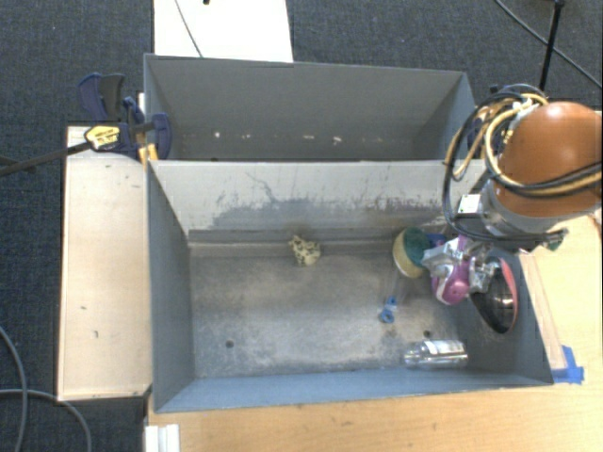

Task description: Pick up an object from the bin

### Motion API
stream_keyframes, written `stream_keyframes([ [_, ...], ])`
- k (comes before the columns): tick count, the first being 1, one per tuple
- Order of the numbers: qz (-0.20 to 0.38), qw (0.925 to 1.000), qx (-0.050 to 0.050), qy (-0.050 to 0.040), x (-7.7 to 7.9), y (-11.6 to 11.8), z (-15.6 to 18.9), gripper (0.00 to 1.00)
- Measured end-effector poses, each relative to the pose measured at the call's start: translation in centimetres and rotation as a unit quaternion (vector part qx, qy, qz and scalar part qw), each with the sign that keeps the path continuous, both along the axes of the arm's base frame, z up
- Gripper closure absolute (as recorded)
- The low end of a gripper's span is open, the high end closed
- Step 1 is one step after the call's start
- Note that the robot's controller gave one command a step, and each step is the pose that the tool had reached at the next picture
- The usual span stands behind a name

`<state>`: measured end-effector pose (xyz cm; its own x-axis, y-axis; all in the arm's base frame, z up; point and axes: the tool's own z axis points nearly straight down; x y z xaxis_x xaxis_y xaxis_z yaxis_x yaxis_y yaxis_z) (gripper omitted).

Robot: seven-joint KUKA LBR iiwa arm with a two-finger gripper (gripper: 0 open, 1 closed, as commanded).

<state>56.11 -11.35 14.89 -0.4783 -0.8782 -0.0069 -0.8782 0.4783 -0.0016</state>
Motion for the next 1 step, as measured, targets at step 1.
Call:
stream_keyframes([
  [1, 0.011, 0.9999, -0.003, -0.0022, -0.54, 2.52, 14.1, 1.0],
])
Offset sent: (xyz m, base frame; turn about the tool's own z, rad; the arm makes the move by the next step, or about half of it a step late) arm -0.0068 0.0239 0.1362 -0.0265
